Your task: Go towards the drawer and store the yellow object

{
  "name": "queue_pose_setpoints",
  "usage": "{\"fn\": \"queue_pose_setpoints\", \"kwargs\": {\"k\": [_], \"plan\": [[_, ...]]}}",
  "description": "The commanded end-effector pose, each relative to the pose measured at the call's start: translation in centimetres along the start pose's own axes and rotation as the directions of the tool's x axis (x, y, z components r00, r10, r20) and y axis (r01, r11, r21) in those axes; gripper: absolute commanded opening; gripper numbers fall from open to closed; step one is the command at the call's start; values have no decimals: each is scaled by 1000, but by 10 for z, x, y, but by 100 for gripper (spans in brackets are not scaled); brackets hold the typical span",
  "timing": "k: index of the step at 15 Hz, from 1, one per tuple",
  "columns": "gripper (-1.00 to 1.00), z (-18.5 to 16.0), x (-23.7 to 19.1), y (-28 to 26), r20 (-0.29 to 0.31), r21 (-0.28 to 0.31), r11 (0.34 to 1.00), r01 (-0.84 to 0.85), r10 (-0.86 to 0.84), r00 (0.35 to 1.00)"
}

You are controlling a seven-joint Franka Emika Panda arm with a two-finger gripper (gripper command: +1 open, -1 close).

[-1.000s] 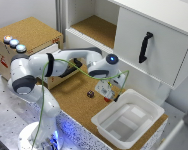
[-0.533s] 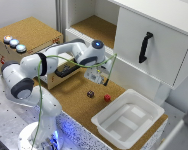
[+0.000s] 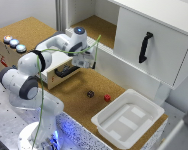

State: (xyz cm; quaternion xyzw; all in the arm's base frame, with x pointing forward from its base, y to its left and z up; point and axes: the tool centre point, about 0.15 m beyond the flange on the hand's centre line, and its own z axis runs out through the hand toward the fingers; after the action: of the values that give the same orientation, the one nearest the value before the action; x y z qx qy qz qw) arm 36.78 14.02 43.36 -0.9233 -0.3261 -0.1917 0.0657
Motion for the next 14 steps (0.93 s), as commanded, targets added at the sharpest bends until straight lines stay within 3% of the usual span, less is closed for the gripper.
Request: {"fn": "queue_pose_setpoints", "kwargs": {"k": [1,6,14], "plan": [[-100,12,33,-80,29,117,977,179,-183,983],[-100,40,30,-123,84,191,882,431,-452,888],[-100,113,21,-144,188,345,608,715,-791,582]]}}
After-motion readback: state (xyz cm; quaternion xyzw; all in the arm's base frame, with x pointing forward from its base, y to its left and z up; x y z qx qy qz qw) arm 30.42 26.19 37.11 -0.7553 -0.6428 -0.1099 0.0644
